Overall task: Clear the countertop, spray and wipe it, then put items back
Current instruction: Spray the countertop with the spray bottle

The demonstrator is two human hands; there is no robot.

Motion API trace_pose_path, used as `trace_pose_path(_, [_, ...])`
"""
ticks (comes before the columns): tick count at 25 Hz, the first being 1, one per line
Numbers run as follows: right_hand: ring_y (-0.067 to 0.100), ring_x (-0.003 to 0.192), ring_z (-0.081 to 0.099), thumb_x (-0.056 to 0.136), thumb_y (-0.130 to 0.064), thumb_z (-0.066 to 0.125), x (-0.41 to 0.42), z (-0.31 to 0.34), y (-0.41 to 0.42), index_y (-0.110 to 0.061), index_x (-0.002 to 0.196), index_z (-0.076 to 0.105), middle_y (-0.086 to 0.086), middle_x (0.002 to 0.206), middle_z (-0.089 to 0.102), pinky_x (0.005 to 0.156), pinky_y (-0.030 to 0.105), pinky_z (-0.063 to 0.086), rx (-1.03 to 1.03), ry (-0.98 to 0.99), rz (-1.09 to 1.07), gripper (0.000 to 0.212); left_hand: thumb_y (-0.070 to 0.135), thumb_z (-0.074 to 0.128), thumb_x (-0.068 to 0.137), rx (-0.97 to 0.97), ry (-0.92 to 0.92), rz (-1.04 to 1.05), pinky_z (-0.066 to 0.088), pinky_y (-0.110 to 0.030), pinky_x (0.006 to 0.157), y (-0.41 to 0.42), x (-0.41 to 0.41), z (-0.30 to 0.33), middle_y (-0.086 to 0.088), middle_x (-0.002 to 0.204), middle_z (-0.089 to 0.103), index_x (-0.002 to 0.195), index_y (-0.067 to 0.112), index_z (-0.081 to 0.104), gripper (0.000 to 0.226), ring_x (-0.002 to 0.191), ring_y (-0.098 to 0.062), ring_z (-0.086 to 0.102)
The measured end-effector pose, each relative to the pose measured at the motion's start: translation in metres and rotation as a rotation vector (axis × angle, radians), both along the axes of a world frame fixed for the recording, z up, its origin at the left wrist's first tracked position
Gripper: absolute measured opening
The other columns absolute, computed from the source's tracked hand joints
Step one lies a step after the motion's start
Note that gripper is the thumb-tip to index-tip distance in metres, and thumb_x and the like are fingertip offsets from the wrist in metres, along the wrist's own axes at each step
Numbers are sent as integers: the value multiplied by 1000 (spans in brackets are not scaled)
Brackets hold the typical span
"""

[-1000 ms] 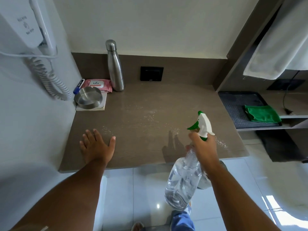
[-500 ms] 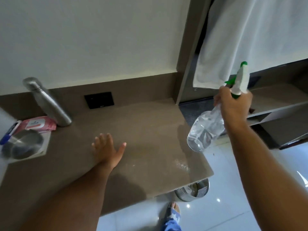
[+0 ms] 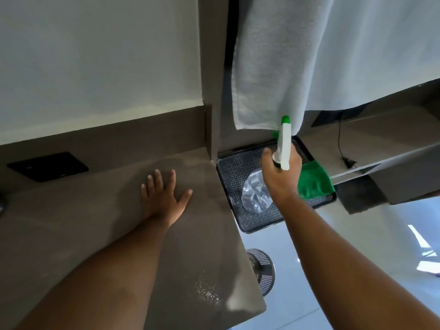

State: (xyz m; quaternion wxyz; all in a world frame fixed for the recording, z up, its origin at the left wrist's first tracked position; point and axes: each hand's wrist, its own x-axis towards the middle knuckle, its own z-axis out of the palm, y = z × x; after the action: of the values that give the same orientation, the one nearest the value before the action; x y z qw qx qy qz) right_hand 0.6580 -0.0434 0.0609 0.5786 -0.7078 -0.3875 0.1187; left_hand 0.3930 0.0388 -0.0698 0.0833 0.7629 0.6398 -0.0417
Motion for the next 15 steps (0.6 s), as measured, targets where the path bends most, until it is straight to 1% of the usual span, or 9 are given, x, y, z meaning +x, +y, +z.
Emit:
trace_pose_path(2, [-2,55,44,84,-31,62,3,-8,-1,-52,79,49,-24,65,53,53,16,38,25,4,0,26,81,11,81,37,14,23,4,-51,118,0,0,-3,-14,163,6,153,36,7,85,148,-35,7])
trace_pose_path(4, [-4,61,52,85,-44,67,12,-16,-3,-47,95,52,-27,71,56,57,10,41,46,1,25,18,82,8,81,42,13,24,4,-50,118,1,-1,-6,-14,163,6,153,37,6,86,148,-35,6])
trace_pose_path(5, [-5,65,55,82,-53,69,15,-19,-7,-39,102,54,-27,76,59,61,7,42,25,-14,63,29,82,7,81,39,15,19,4,-50,118,0,-3,-6,-14,163,6,153,36,6,86,148,-35,6])
trace_pose_path(6, [-6,72,58,78,-59,70,19,-25,-14,-24,113,56,-26,83,62,67,7,44,-17,-19,114,51,82,7,81,39,18,16,5,-50,118,0,-2,-5,-15,163,6,154,36,6,86,148,-35,6])
trace_pose_path(8, [1,98,60,76,-59,70,29,-47,-38,-9,134,48,-14,109,64,86,15,48,-106,-10,201,80,82,8,81,48,22,20,7,-51,118,0,0,-4,-15,162,8,154,35,10,87,148,-36,7])
trace_pose_path(10, [13,111,59,86,-52,62,38,-73,-67,-6,143,41,2,119,61,93,16,45,-170,46,120,76,82,9,81,48,28,23,6,-50,118,0,2,-3,-15,162,8,154,34,11,87,148,-36,6])
trace_pose_path(12, [18,98,60,95,-43,53,52,-92,-76,-7,132,51,0,107,62,80,16,45,-253,324,-272,51,82,11,81,54,36,32,7,-50,118,1,2,-4,-14,162,8,154,35,11,87,148,-34,6])
trace_pose_path(13, [19,85,58,96,-39,54,61,-99,-72,-6,119,56,4,99,62,72,22,46,-346,560,-480,41,82,12,81,55,40,39,8,-49,118,1,1,-3,-14,163,8,154,35,11,86,148,-34,6])
trace_pose_path(15, [18,67,52,94,-34,61,78,-107,-53,-4,94,55,10,83,56,66,28,51,-483,1016,-598,30,82,13,81,44,52,38,8,-49,118,1,2,-1,-14,163,7,154,35,10,86,149,-34,5])
